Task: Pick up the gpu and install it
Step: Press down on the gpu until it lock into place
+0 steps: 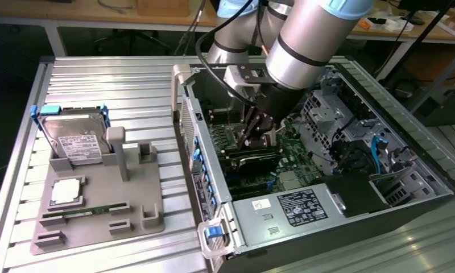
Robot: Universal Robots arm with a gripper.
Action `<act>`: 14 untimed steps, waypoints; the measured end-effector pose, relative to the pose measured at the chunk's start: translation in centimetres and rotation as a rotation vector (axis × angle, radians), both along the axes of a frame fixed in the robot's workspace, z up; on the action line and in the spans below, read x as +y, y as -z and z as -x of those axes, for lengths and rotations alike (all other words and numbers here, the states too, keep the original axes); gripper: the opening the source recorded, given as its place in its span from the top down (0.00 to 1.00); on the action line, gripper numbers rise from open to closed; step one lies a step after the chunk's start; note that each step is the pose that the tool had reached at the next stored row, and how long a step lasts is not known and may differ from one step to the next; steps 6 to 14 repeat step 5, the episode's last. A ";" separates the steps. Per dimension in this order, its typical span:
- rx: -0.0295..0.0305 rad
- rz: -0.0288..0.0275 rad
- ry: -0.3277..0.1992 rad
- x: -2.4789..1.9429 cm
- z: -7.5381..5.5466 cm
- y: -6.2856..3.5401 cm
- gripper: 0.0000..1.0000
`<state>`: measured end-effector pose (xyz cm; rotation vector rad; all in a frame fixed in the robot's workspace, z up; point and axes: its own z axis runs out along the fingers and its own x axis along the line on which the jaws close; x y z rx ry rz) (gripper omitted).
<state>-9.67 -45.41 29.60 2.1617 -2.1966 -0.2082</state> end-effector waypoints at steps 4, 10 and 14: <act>0.0000 0.0000 0.000 0.00 0.0 0.00 0.89; -0.0001 -0.0001 0.000 0.00 0.0 0.00 0.89; -0.0001 -0.0001 0.000 0.00 0.0 0.00 0.89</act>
